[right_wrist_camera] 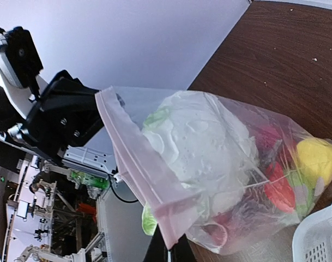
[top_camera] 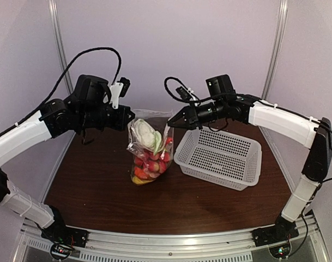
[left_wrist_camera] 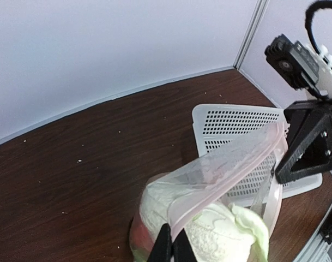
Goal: Place the food in the zip-top bag and seal the zipper
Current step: Adjust the zipper food storage bag.
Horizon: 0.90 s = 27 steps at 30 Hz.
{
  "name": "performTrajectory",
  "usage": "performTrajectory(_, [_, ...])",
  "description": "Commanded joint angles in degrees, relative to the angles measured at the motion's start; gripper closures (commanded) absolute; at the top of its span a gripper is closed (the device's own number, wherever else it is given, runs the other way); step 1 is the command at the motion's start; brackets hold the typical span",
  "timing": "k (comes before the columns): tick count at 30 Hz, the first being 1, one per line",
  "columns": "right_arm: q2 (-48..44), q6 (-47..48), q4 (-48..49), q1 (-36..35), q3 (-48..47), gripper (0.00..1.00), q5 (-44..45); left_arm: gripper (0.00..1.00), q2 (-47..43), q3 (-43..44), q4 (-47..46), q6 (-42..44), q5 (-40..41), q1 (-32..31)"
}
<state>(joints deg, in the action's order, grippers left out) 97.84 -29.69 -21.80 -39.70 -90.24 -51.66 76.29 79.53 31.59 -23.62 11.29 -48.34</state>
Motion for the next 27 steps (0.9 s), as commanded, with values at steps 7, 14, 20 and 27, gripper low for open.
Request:
performTrajectory(7, [2.0,-22.3,24.7,3.0,-0.6,1.0,-10.5,1.0,-2.0,2.2,-4.0,9.5,1.3,0.7])
performTrajectory(14, [0.6,-19.3,17.6,3.6,-4.7,1.0,-8.1,1.0,9.6,2.4,-2.4,4.9,-13.9,-2.9])
performTrajectory(20, [0.6,-39.0,43.1,4.1,-1.3,1.0,-13.2,1.0,9.2,2.1,-1.3,5.6,-3.8,-1.4])
performTrajectory(27, [2.5,-29.0,29.5,6.7,-5.6,1.0,-11.1,1.0,0.5,8.1,-7.5,5.6,-0.6,-1.4])
